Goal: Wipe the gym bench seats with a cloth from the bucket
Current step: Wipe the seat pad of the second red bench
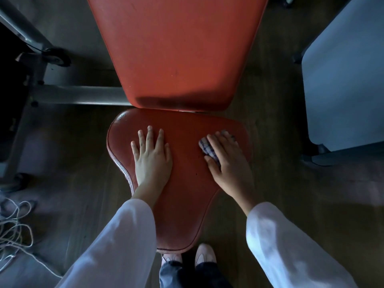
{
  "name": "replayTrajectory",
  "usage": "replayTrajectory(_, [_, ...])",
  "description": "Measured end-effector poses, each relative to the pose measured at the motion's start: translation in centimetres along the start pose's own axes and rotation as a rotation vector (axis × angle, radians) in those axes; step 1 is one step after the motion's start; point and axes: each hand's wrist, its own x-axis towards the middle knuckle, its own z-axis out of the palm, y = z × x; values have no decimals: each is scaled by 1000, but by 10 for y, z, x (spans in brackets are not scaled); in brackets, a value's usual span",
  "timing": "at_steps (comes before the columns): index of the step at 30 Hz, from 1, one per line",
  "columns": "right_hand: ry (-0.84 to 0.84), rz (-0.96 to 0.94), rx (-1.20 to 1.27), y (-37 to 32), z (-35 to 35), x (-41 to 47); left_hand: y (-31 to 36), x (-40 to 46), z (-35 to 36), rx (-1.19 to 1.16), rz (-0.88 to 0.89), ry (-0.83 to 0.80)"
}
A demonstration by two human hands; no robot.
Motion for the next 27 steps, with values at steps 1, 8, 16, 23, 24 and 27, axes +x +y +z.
replayTrajectory(1, [27,54,-5,1,1,3,0,0,0,0,2,-1])
replayTrajectory(8, [207,377,-100,-16,10,9,-1,-1,-1,5,8,-19])
replayTrajectory(16, [179,431,-115,-19,-1,10,4,-18,-7,15,0,-100])
replayTrajectory(23, [64,267,-171,-21,-34,-22,17,-59,-26,21,57,-176])
replayTrajectory(24, [51,264,-164,-24,-41,-27,20,-66,-31,27,58,-184])
replayTrajectory(27, [29,274,-157,-38,-64,-39,31,-87,-47,35,59,-191])
